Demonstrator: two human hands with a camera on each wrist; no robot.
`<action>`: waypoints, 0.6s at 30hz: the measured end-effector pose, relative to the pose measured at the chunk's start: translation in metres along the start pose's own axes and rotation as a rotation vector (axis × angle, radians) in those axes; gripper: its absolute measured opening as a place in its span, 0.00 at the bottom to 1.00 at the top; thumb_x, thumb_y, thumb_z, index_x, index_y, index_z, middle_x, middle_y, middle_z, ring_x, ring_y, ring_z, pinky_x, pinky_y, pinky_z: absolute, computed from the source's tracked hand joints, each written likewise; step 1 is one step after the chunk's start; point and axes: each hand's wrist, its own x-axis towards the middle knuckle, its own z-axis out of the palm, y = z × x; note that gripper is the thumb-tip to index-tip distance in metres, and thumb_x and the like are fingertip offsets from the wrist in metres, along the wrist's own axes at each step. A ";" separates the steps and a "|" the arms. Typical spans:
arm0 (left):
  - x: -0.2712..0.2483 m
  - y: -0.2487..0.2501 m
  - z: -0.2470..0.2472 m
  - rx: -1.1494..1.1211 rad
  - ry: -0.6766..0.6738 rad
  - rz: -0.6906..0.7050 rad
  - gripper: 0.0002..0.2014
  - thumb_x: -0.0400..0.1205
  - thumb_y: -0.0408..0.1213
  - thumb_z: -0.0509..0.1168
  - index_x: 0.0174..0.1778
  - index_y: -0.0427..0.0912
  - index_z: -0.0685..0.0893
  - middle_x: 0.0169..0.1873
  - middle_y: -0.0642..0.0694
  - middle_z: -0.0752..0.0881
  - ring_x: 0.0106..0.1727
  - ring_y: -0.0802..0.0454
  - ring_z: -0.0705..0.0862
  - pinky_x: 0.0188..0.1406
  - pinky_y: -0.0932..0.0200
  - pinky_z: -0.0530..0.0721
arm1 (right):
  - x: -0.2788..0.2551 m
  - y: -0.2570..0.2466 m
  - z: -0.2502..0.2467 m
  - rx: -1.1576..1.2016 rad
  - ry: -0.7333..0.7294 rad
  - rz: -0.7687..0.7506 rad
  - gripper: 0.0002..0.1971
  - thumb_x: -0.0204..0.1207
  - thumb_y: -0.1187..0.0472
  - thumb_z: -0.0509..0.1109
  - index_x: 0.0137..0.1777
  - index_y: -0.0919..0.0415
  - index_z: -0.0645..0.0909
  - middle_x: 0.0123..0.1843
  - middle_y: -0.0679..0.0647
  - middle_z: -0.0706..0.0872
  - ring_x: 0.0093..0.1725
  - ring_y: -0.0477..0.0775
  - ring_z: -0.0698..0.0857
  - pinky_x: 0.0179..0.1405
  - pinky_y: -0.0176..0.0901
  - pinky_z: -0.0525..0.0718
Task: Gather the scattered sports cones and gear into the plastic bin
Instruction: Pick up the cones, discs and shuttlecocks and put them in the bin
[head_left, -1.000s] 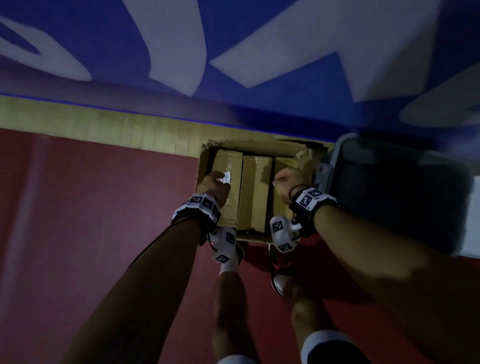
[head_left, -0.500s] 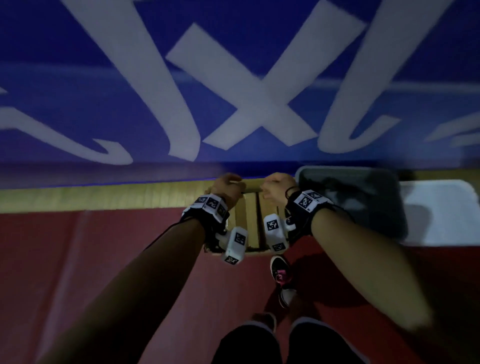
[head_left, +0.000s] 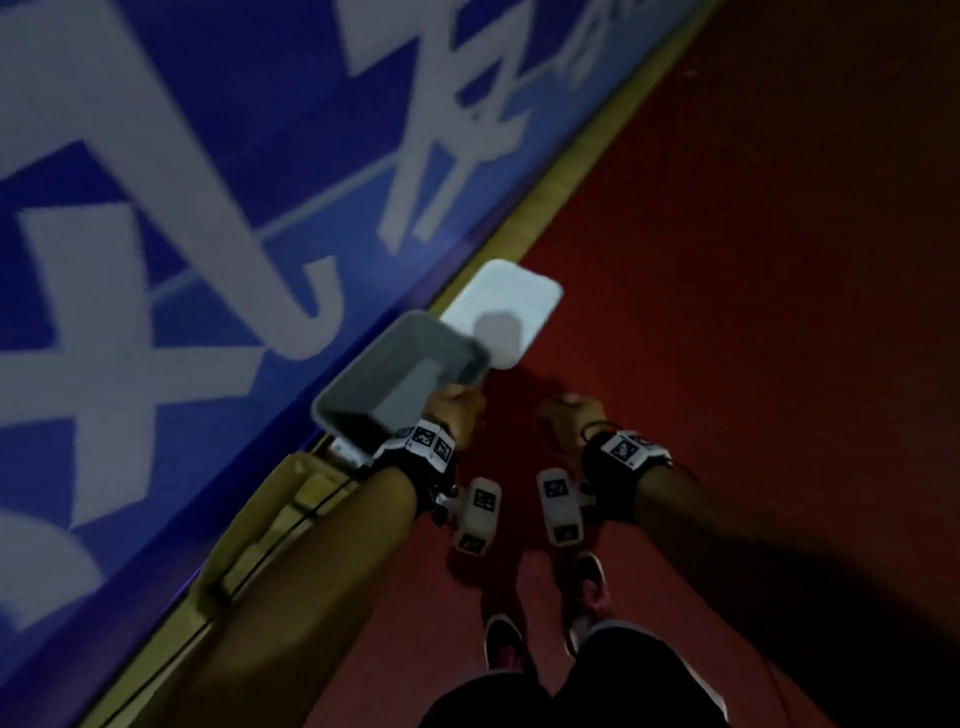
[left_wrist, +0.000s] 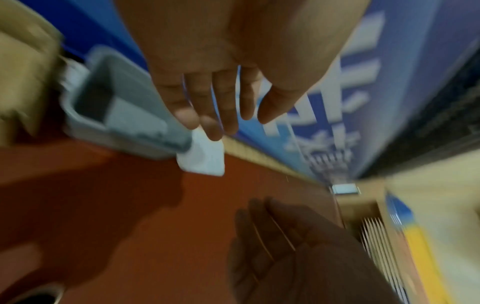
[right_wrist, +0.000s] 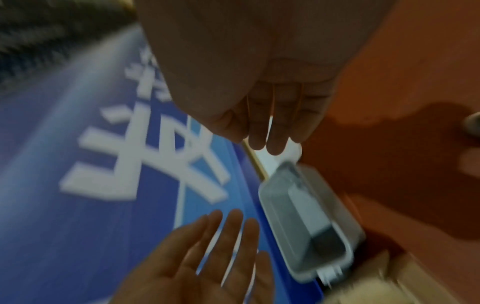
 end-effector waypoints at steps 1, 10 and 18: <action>-0.005 0.008 0.025 0.071 -0.063 0.020 0.11 0.83 0.31 0.60 0.35 0.46 0.78 0.31 0.47 0.81 0.30 0.51 0.80 0.30 0.59 0.79 | -0.006 0.008 -0.023 0.054 0.045 0.007 0.08 0.77 0.70 0.67 0.37 0.64 0.82 0.30 0.59 0.82 0.27 0.57 0.80 0.22 0.39 0.76; -0.094 0.048 0.249 0.318 -0.387 0.148 0.06 0.84 0.34 0.59 0.42 0.47 0.79 0.35 0.47 0.82 0.34 0.52 0.81 0.31 0.61 0.75 | -0.080 0.089 -0.217 0.524 0.340 0.037 0.11 0.80 0.71 0.61 0.38 0.62 0.79 0.34 0.62 0.84 0.34 0.60 0.83 0.31 0.46 0.79; -0.232 -0.001 0.474 0.463 -0.628 0.178 0.10 0.84 0.30 0.60 0.38 0.45 0.80 0.36 0.47 0.83 0.32 0.52 0.80 0.22 0.67 0.75 | -0.205 0.243 -0.413 0.842 0.691 0.081 0.11 0.83 0.70 0.58 0.43 0.63 0.80 0.43 0.62 0.86 0.38 0.60 0.85 0.32 0.44 0.82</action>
